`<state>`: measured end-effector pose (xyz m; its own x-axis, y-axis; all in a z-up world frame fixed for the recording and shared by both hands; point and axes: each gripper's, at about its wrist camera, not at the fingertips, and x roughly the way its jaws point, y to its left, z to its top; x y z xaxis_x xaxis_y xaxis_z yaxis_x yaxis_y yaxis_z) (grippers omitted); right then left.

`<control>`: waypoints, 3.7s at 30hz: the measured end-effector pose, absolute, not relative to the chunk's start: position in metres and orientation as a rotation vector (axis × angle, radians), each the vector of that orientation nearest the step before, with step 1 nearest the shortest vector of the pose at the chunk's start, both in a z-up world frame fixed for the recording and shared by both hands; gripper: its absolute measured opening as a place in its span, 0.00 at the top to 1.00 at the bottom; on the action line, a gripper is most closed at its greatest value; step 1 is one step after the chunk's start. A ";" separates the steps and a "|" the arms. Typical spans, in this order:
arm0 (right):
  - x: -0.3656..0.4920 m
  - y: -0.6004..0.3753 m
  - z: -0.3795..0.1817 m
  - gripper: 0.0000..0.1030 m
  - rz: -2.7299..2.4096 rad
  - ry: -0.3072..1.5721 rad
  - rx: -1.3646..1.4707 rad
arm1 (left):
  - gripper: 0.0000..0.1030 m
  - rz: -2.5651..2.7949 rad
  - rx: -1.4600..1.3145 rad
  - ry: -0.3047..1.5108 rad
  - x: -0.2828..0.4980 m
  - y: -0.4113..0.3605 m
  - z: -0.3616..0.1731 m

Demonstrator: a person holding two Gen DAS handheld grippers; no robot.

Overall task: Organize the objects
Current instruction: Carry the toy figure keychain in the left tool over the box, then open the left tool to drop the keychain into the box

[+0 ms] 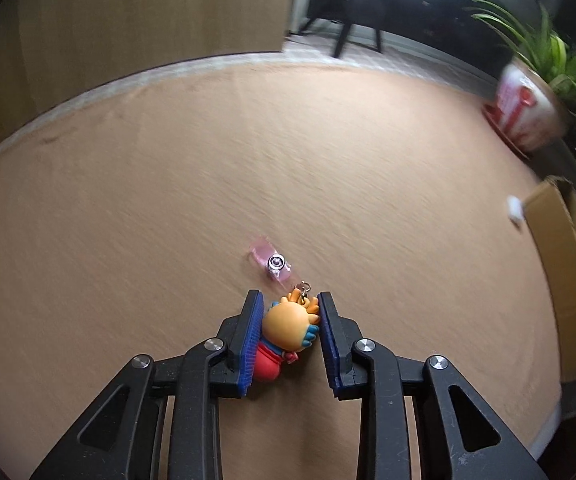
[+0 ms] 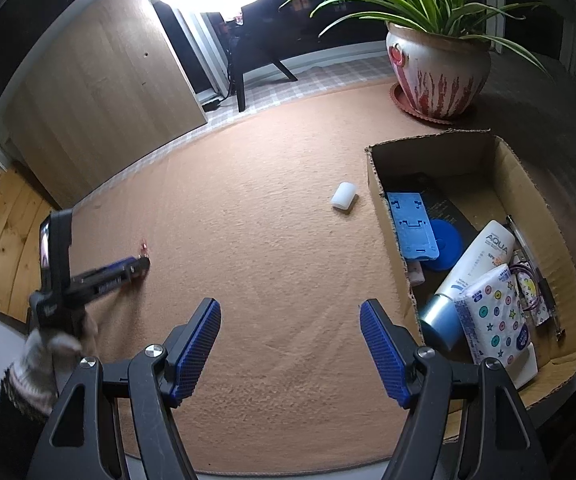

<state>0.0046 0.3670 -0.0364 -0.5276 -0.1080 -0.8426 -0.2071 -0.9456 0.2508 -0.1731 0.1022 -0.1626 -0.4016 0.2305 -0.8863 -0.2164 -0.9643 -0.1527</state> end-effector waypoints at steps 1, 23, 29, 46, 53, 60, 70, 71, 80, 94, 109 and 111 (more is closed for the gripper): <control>0.006 0.368 -0.036 0.33 2.650 0.503 -1.495 | 0.71 2.412 -1.535 -0.029 -0.167 0.108 -0.162; 0.043 0.421 -0.033 0.33 2.590 0.567 -1.421 | 0.71 2.259 -1.252 0.071 -0.102 0.242 -0.076; 0.055 0.439 -0.031 0.33 2.563 0.583 -1.389 | 0.71 2.219 -1.184 0.093 -0.096 0.276 -0.057; 0.085 0.478 -0.030 0.33 2.483 0.629 -1.319 | 0.71 2.108 -1.078 0.143 -0.087 0.356 -0.029; 0.094 0.488 -0.032 0.33 2.462 0.647 -1.305 | 0.71 2.063 -1.060 0.172 -0.085 0.386 -0.029; 0.098 0.495 -0.035 0.33 2.445 0.657 -1.304 | 0.71 2.016 -1.076 0.212 -0.084 0.412 -0.040; 0.102 0.504 -0.039 0.33 2.419 0.676 -1.300 | 0.71 1.977 -1.118 0.244 -0.087 0.433 -0.057; 0.102 0.504 -0.039 0.33 2.417 0.677 -1.301 | 0.71 1.976 -1.121 0.244 -0.088 0.434 -0.058; 0.103 0.507 -0.041 0.33 2.412 0.689 -1.302 | 0.46 1.997 -1.129 0.216 -0.092 0.434 -0.058; 0.100 0.497 -0.040 0.33 2.422 0.681 -1.314 | 0.46 2.043 -1.138 0.218 -0.100 0.411 -0.056; 0.079 0.464 -0.032 0.33 2.510 0.641 -1.341 | 0.46 2.184 -1.260 0.161 -0.109 0.316 -0.076; 0.072 0.457 -0.030 0.33 2.531 0.631 -1.347 | 0.46 2.207 -1.291 0.134 -0.108 0.295 -0.081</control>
